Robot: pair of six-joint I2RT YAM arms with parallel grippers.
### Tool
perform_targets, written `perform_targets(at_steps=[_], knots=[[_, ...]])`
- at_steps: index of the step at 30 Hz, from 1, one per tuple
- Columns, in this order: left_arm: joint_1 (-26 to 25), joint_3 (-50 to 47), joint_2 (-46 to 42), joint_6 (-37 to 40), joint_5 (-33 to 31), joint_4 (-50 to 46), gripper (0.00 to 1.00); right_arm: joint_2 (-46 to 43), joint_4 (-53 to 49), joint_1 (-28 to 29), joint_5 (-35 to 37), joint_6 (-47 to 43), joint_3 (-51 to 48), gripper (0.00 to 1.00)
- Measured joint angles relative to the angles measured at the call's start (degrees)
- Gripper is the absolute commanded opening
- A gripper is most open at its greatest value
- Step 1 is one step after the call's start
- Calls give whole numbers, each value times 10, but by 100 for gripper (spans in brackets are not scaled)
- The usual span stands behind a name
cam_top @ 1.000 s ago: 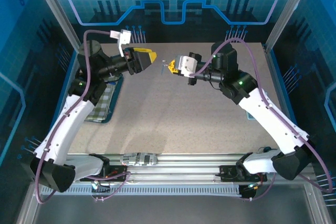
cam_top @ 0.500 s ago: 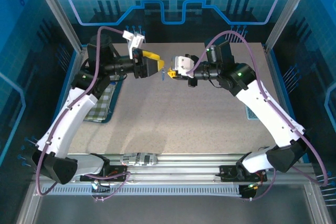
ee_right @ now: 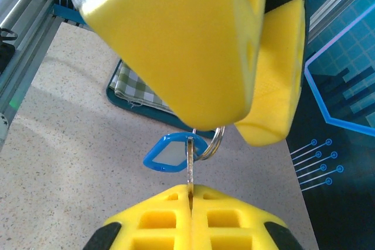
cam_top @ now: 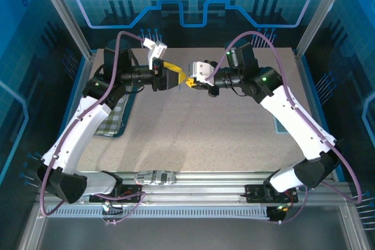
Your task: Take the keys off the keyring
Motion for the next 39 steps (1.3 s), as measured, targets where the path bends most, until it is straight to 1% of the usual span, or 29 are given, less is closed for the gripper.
perform_targets(at_steps=[1, 2, 7, 8, 9, 13, 17, 19, 22, 24, 27, 32, 36, 37, 39], knots=[[0, 0, 0, 0, 1, -1, 38, 0, 0, -2, -2, 0, 1, 0], [0, 0, 0, 2, 2, -3, 38, 0, -1, -3, -4, 0, 2, 0], [0, 0, 0, 2, 6, -9, 17, 0, -2, -7, -8, 1, 7, 0], [0, 0, 0, 2, 6, -10, 15, 0, -2, -7, -9, 2, 7, 0], [0, 0, 0, 2, 6, -9, 9, 0, -2, -7, -10, 2, 7, 0], [1, 0, 0, -2, 3, -3, 0, 0, -8, -7, -19, 3, 7, 0], [1, -5, 0, -23, 3, 24, 0, -14, 27, -7, -20, 15, -17, 0], [0, -16, 0, -45, 4, 47, 0, -34, 72, -8, -16, 29, -56, 0], [-1, -43, -1, -93, 1, 97, 0, -70, 163, -4, 12, 58, -132, 0], [-1, -63, -2, -128, -7, 131, 0, -90, 234, 10, 49, 72, -186, 0], [1, -88, -5, -170, -21, 168, 0, -100, 309, 35, 115, 80, -232, 0], [3, -95, -5, -215, -47, 218, 0, -99, 384, 60, 195, 93, -253, 0], [3, -102, -9, -229, -60, 246, 0, -99, 411, 71, 227, 93, -258, 0], [3, -104, -11, -229, -62, 249, 3, -99, 412, 73, 231, 93, -258, 0], [3, -106, -13, -229, -66, 250, 16, -99, 412, 74, 235, 90, -258, 0]])
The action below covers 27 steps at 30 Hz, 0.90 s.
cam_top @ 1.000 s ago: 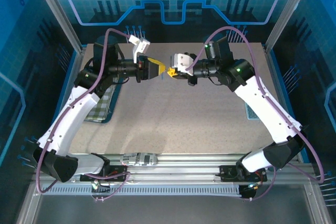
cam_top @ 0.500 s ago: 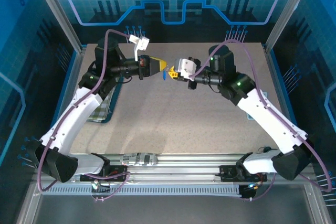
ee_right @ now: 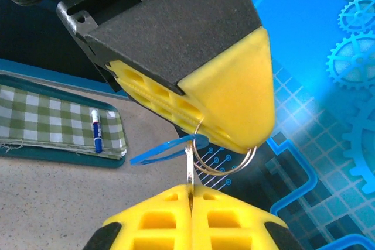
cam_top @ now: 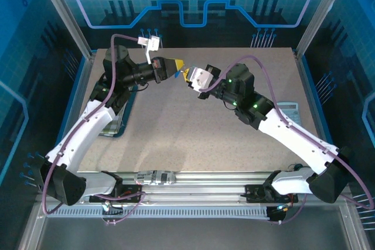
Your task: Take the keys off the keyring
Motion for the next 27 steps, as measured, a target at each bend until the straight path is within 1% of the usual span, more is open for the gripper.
perform_targets(at_steps=[1, 3, 6, 8, 12, 15, 21, 27], knots=[[0, 0, -1, 1, 0, 0, 23, 0, 0, 0, -1, -1, 0, 0], [-3, -4, -5, 4, 3, -4, 27, 1, -9, -1, -3, -5, 4, 0], [-1, -7, -14, 8, 5, -11, 36, 4, -45, -5, -17, -18, 23, 0], [7, -7, -21, 14, 5, -19, 44, 7, -75, -9, -27, -30, 43, 0], [28, -7, -38, 34, 5, -43, 48, 8, -140, -16, -45, -61, 81, 0], [35, -1, -45, 53, 6, -71, 52, 11, -193, -20, -62, -80, 109, 0], [36, 38, -44, 95, 24, -130, 57, 51, -308, -26, -82, -112, 194, 0], [35, 62, -32, 116, 52, -157, 59, 85, -392, -27, -90, -129, 240, 0]])
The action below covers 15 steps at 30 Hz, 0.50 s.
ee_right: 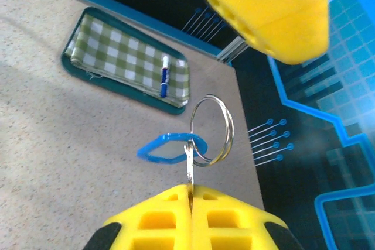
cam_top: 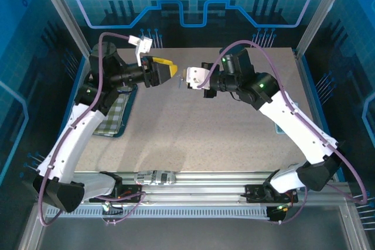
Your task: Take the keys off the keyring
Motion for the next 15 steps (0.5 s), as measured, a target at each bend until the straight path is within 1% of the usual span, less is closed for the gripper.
perform_targets(at_steps=[5, 9, 13, 15], knots=[[-13, 3, 21, 25, 5, -30, 59, 17, -37, 0, 0, -3, 26, 0], [-22, 4, 28, 46, 4, -55, 57, 21, -52, 0, -3, -4, 37, 0], [-26, 11, 32, 64, 4, -75, 52, 28, -61, 0, -5, -5, 49, 0], [-28, 14, 34, 72, 4, -80, 47, 31, -64, 0, -6, -5, 52, 0]])
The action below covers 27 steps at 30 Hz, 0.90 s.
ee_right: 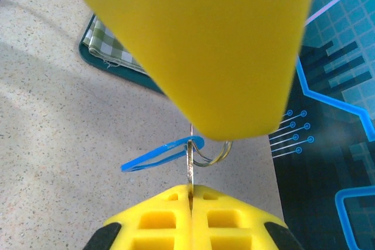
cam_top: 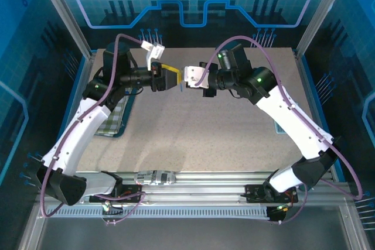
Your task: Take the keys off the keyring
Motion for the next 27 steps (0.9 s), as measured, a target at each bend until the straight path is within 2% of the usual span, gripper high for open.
perform_targets(at_steps=[4, 8, 11, 15, 17, 24, 27], knots=[[-1, 0, 2, 12, -2, -11, 35, 6, -6, 0, 0, 0, 3, 0], [-1, 0, 3, 17, -2, -18, 26, 10, -9, 0, 0, 0, 4, 0], [-1, 0, 3, 24, -2, -22, 27, 11, -12, 0, -3, 0, 5, 0], [-1, 0, 3, 30, -2, -26, 33, 11, -16, -1, -11, 0, 12, 0], [-1, 0, 3, 31, -2, -30, 32, 11, -17, -3, -16, 0, 15, 0], [-2, 0, 3, 39, -13, -34, 10, 11, -19, -5, -24, 0, 17, 0], [-2, 0, 3, 39, -22, -32, 4, 11, -21, -5, -26, 1, 17, 0]])
